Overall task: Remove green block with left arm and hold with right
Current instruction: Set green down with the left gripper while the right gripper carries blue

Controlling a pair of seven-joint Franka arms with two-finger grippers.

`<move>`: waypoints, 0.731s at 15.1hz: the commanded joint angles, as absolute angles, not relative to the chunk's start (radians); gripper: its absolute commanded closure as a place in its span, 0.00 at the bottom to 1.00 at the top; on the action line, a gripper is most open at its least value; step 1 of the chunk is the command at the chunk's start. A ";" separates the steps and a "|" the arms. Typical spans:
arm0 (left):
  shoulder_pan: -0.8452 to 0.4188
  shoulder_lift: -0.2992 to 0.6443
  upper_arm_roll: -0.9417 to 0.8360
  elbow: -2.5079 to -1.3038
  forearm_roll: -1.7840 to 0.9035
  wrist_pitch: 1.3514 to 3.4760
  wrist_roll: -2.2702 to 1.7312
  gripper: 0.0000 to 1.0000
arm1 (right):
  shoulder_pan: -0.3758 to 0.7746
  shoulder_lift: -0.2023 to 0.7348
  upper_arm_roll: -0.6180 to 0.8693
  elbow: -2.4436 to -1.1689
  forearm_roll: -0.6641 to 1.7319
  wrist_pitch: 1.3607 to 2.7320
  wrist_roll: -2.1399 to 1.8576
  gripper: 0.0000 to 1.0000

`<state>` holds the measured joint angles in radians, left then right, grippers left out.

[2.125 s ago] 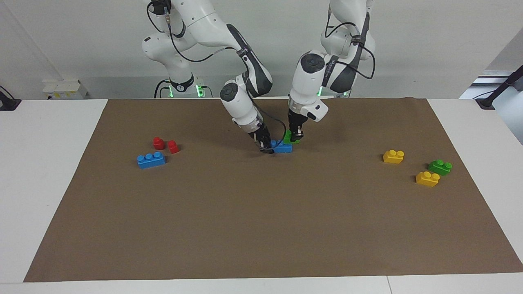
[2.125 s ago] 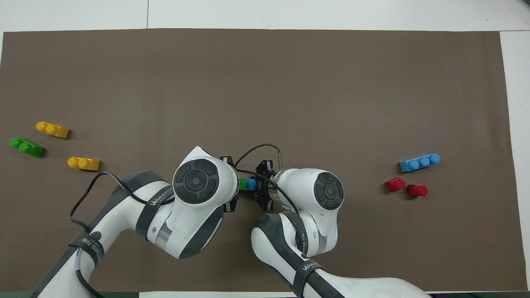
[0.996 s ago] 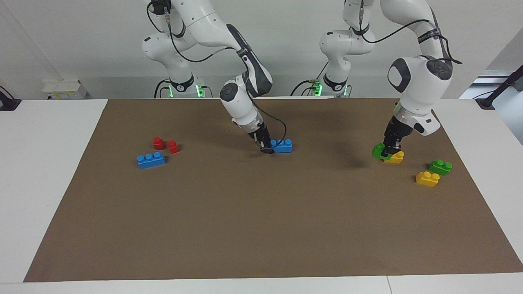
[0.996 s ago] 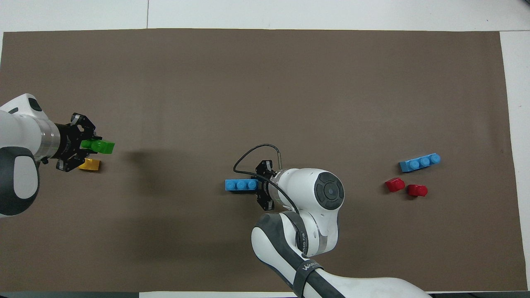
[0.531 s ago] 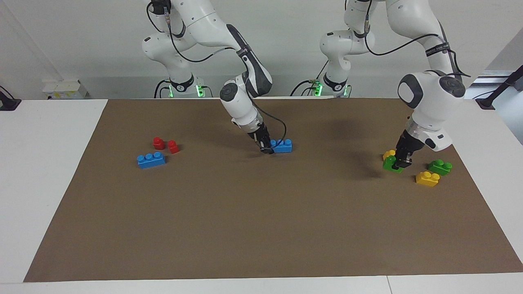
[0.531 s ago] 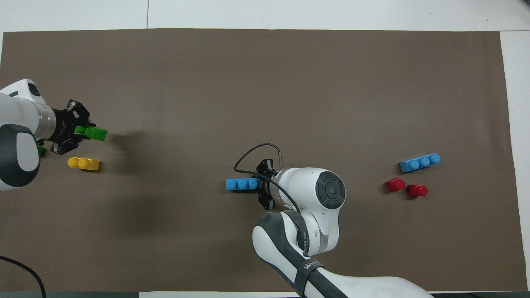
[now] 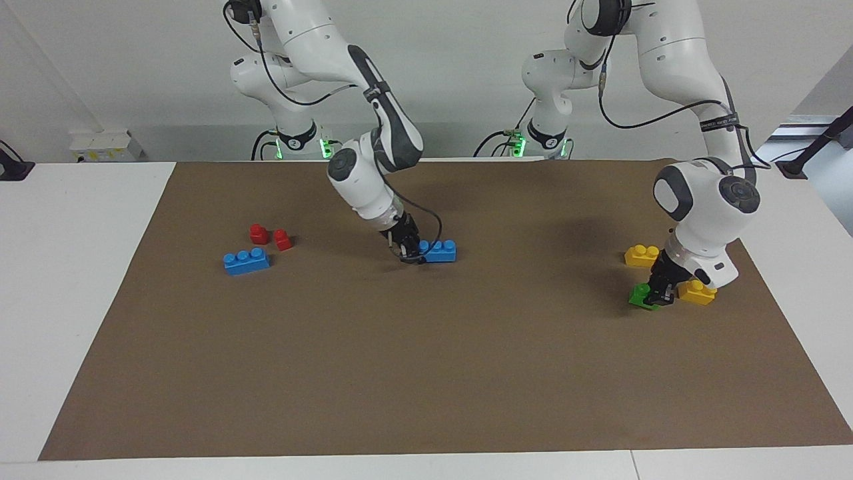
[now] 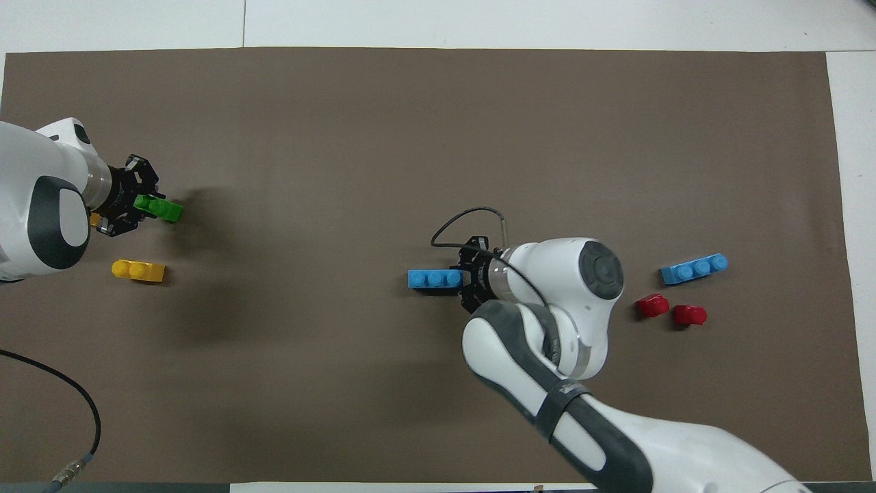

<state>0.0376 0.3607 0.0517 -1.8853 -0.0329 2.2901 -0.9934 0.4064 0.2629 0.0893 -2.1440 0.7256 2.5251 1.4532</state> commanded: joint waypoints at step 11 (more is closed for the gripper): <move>0.054 0.362 0.040 -1.858 -0.009 2.267 -0.746 0.00 | -0.181 0.236 0.095 -2.079 0.545 2.129 0.856 1.00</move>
<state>0.0424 0.3757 0.0465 -1.8748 -0.0224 2.2871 -0.7977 -0.1184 0.2232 0.0787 -2.0839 0.5818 2.1487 0.9340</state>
